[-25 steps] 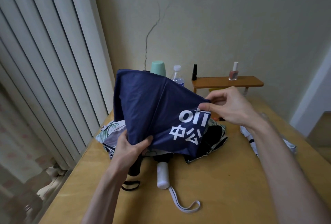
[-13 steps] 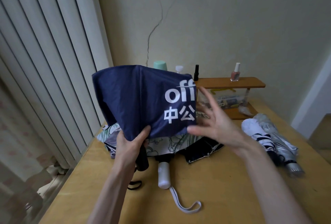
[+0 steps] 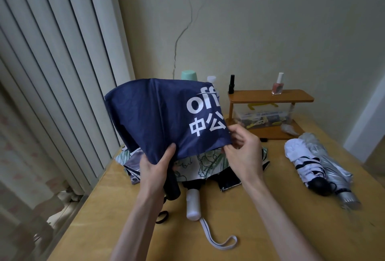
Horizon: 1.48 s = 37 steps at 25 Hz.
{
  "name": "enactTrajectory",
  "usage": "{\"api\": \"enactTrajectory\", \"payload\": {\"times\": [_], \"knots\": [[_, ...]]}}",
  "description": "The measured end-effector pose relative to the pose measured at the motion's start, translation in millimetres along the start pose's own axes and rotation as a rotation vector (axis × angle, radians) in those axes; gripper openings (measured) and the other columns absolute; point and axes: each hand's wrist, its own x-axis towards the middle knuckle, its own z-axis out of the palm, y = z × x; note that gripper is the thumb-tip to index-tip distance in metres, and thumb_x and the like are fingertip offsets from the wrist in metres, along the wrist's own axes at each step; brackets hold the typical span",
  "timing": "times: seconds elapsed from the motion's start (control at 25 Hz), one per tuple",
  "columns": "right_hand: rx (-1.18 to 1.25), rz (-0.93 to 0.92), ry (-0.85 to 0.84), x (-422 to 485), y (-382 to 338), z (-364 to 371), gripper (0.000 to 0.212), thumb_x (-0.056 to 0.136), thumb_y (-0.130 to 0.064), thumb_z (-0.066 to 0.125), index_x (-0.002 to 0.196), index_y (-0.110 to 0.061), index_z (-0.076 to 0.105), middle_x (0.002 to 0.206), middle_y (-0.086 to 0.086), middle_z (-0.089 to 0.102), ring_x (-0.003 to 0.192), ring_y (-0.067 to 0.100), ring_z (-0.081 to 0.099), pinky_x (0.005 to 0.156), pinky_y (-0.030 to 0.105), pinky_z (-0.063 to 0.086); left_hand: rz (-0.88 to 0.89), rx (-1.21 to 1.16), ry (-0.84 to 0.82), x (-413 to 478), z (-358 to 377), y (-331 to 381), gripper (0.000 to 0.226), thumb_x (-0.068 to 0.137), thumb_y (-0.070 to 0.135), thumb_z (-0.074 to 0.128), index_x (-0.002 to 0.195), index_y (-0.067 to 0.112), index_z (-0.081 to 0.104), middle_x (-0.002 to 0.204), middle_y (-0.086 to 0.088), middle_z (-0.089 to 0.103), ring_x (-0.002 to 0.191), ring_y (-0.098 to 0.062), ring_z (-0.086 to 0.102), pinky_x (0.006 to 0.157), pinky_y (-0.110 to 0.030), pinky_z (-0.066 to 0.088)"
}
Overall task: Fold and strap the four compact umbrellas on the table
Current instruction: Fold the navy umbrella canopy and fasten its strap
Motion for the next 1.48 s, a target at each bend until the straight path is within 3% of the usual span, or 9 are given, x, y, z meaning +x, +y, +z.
{"api": "enactTrajectory", "payload": {"times": [0.24, 0.36, 0.48, 0.64, 0.84, 0.96, 1.08, 1.28, 1.48], "knots": [[-0.314, -0.260, 0.060, -3.9, 9.4, -1.4, 0.054, 0.085, -0.003, 0.079, 0.136, -0.015, 0.062, 0.116, -0.004, 0.073, 0.092, 0.007, 0.072, 0.076, 0.026, 0.063, -0.023, -0.032, 0.018, 2.0, -2.7, 0.7, 0.049, 0.087, 0.028, 0.085, 0.126, 0.008, 0.063, 0.116, -0.011, 0.076, 0.086, -0.020, 0.075, 0.065, -0.029, 0.059], [-0.550, -0.561, 0.160, -6.4, 9.4, -0.3, 0.034, 0.085, -0.003, 0.079, 0.118, -0.008, 0.075, 0.110, 0.004, 0.071, 0.093, 0.014, 0.068, 0.082, 0.020, 0.057, -0.024, -0.083, -0.011, -1.5, -1.7, 8.7, 0.048, 0.084, 0.035, 0.081, 0.120, 0.010, 0.063, 0.108, -0.006, 0.077, 0.077, -0.021, 0.077, 0.064, -0.034, 0.064], [-0.532, -0.623, 0.261, -4.0, 11.0, -10.3, 0.018, 0.086, 0.005, 0.076, 0.101, -0.003, 0.078, 0.098, 0.007, 0.074, 0.089, 0.018, 0.069, 0.084, 0.024, 0.057, -0.046, -0.124, 0.002, 0.1, -5.7, 14.1, 0.047, 0.082, 0.038, 0.079, 0.116, 0.011, 0.063, 0.102, -0.004, 0.078, 0.073, -0.020, 0.075, 0.056, -0.032, 0.061], [-0.506, -0.574, 0.224, -4.2, 16.1, -8.5, 0.022, 0.088, 0.009, 0.074, 0.106, -0.004, 0.076, 0.103, 0.004, 0.074, 0.086, 0.016, 0.070, 0.075, 0.031, 0.062, -0.046, -0.082, -0.031, -0.2, -7.4, 11.7, 0.034, 0.090, 0.025, 0.080, 0.117, 0.012, 0.066, 0.106, -0.005, 0.080, 0.078, -0.019, 0.074, 0.055, -0.027, 0.057], [-0.516, -0.536, 0.191, -3.6, 23.3, -11.1, 0.021, 0.088, 0.004, 0.072, 0.108, -0.004, 0.071, 0.105, 0.003, 0.069, 0.086, 0.005, 0.061, 0.081, 0.009, 0.049, -0.035, -0.074, -0.033, 3.3, -11.9, 8.6, 0.053, 0.075, 0.031, 0.092, 0.115, 0.009, 0.065, 0.102, -0.004, 0.078, 0.078, -0.021, 0.073, 0.058, -0.028, 0.059], [-0.257, -0.253, -0.132, 4.7, 21.5, -17.0, 0.036, 0.085, 0.001, 0.068, 0.117, -0.016, 0.069, 0.112, -0.003, 0.068, 0.093, 0.008, 0.067, 0.081, 0.017, 0.056, -0.013, -0.063, -0.062, 2.9, -14.1, 9.2, 0.049, 0.074, 0.040, 0.086, 0.102, 0.010, 0.060, 0.082, -0.003, 0.064, 0.060, -0.016, 0.056, 0.048, -0.027, 0.048], [0.207, 0.157, -0.471, 13.5, 12.1, -31.1, 0.066, 0.076, -0.010, 0.063, 0.137, -0.034, 0.059, 0.126, 0.000, 0.065, 0.120, 0.014, 0.066, 0.101, 0.036, 0.056, -0.007, 0.082, -0.141, 3.0, -26.9, 15.3, 0.050, 0.072, 0.041, 0.084, 0.102, 0.010, 0.058, 0.078, -0.007, 0.065, 0.057, -0.019, 0.057, 0.049, -0.034, 0.051], [0.172, 0.155, -0.435, 18.5, 3.9, -25.6, 0.056, 0.091, -0.052, 0.065, 0.145, -0.053, 0.049, 0.153, -0.013, 0.046, 0.139, 0.006, 0.052, 0.114, 0.042, 0.045, 0.014, 0.332, -0.298, 1.1, -45.4, 25.4, 0.074, 0.062, 0.050, 0.098, 0.110, 0.007, 0.062, 0.080, -0.003, 0.076, 0.066, -0.028, 0.068, 0.054, -0.034, 0.060], [0.135, 0.167, -0.382, 21.7, -1.1, -27.5, 0.036, 0.092, -0.053, 0.075, 0.112, -0.023, 0.077, 0.121, -0.001, 0.068, 0.115, 0.016, 0.067, 0.102, 0.042, 0.054, 0.023, 0.405, -0.400, -0.6, -41.6, 27.1, 0.057, 0.063, 0.028, 0.089, 0.111, 0.011, 0.063, 0.091, 0.008, 0.080, 0.078, -0.019, 0.078, 0.055, -0.028, 0.060]]}}
